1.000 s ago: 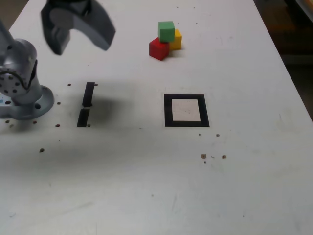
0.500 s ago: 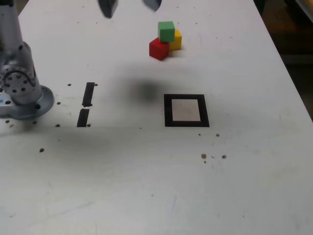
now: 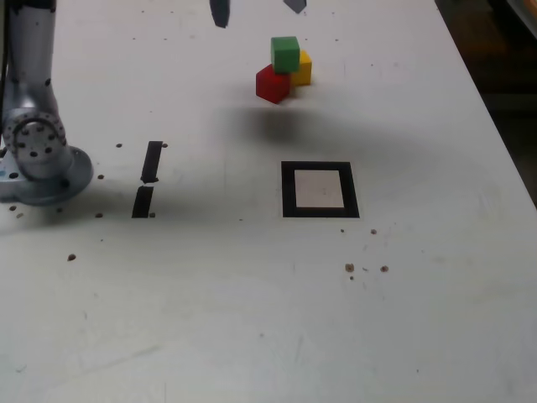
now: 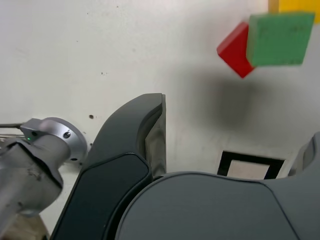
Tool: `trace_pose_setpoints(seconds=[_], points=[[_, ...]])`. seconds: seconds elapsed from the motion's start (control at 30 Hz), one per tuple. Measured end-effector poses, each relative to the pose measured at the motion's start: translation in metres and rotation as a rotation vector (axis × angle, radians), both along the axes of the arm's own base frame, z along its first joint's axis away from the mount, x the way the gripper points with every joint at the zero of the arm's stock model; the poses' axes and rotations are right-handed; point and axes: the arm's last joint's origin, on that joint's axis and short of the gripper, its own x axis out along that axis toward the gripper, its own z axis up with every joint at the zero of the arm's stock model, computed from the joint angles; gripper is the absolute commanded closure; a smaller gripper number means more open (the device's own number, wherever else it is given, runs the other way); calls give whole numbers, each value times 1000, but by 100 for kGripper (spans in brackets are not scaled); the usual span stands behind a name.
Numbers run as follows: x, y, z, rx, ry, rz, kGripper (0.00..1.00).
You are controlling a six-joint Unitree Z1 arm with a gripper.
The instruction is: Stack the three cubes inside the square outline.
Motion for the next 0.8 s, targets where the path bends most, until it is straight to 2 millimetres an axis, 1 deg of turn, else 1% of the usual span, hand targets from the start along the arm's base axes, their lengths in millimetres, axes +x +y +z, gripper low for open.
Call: trace_pose_setpoints(seconds=[0.17,0.33,0.53,0.6,0.73,0.8], points=[[8,3,-11,8,2,88,7],[25,12,-40,-20,39,102,7],[36,24,-60,7,64,92,7],[39,28,-64,14,67,88,8],[43,36,-64,32,59,80,10],[44,40,-68,29,64,82,11]])
